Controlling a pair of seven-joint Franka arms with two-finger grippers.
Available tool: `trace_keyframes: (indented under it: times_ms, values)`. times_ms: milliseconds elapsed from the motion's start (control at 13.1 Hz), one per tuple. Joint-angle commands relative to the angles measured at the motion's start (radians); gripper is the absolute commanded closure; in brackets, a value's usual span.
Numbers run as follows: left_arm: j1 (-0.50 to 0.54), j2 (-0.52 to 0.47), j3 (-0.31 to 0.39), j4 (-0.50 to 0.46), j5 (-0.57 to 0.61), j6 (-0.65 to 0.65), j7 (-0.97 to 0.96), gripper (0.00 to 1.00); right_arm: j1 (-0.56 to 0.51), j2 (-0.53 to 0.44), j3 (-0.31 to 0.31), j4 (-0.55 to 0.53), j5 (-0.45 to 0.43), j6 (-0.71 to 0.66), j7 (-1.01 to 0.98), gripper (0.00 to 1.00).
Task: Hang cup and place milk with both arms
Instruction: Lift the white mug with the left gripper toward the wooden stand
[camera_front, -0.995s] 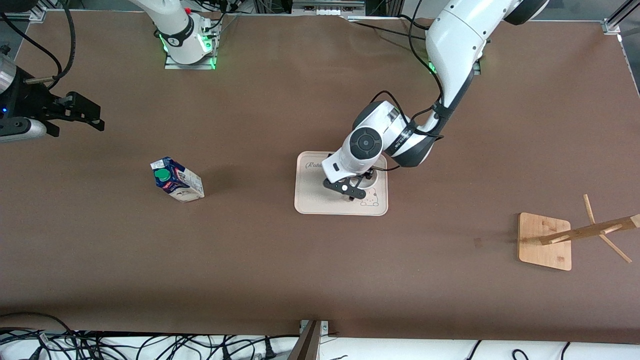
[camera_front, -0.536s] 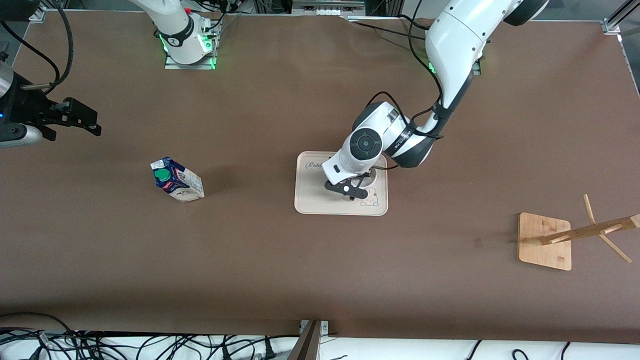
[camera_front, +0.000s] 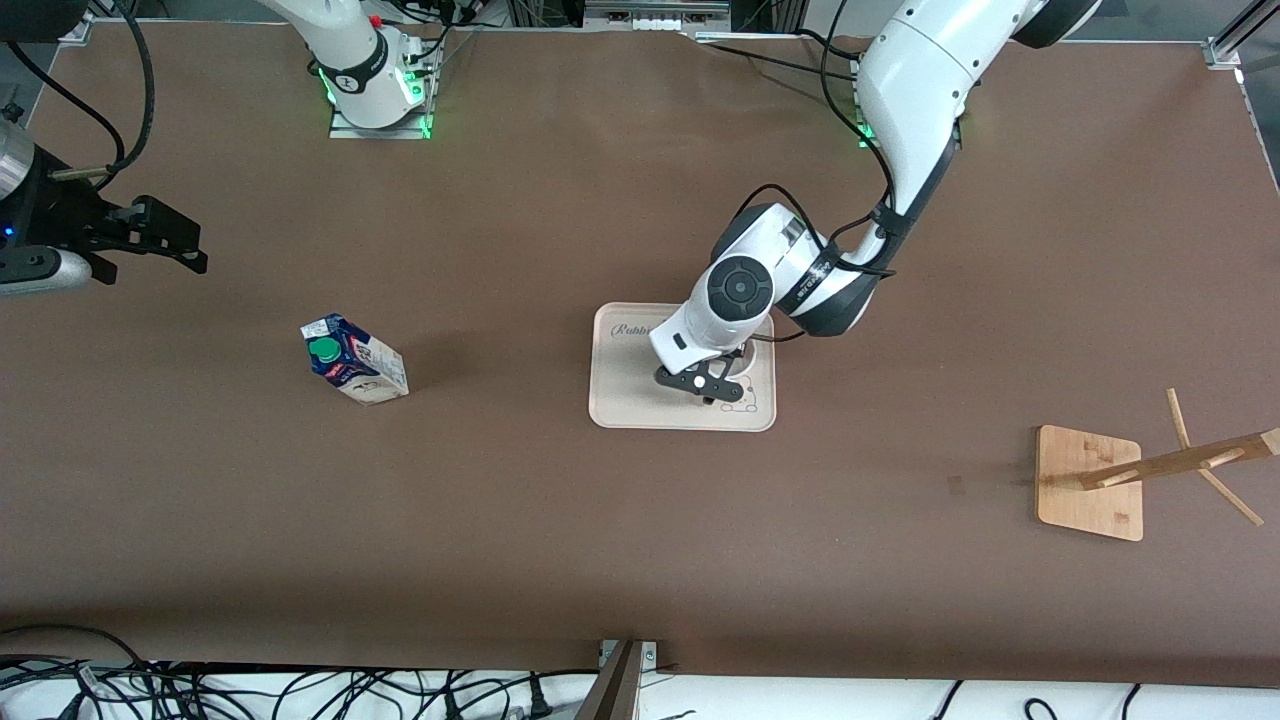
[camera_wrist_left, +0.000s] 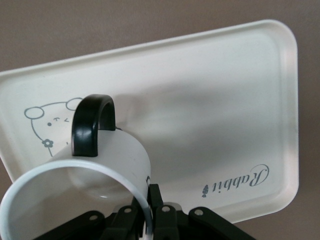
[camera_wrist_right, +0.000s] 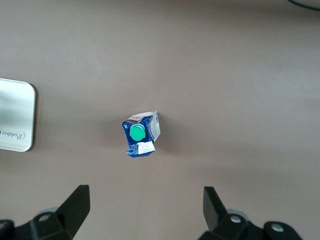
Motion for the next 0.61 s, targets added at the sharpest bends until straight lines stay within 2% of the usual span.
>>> trace_keyframes:
  times_ms: [0,153,536]
  values:
    - [-0.002,-0.131,0.029,-0.008,0.008,-0.037,-0.021,1.0,0.0,-0.003,-0.005,0.01,-0.008,-0.001,-0.005,0.0]
    - [0.009,-0.225,0.058,-0.007,-0.039,-0.13,-0.018,1.0,0.0,-0.003,-0.005,0.01,-0.008,-0.001,-0.005,0.0]
    - [0.199,-0.371,0.06,-0.008,-0.056,-0.256,-0.014,1.0,0.0,-0.003,-0.005,0.01,-0.008,-0.001,-0.005,0.0]
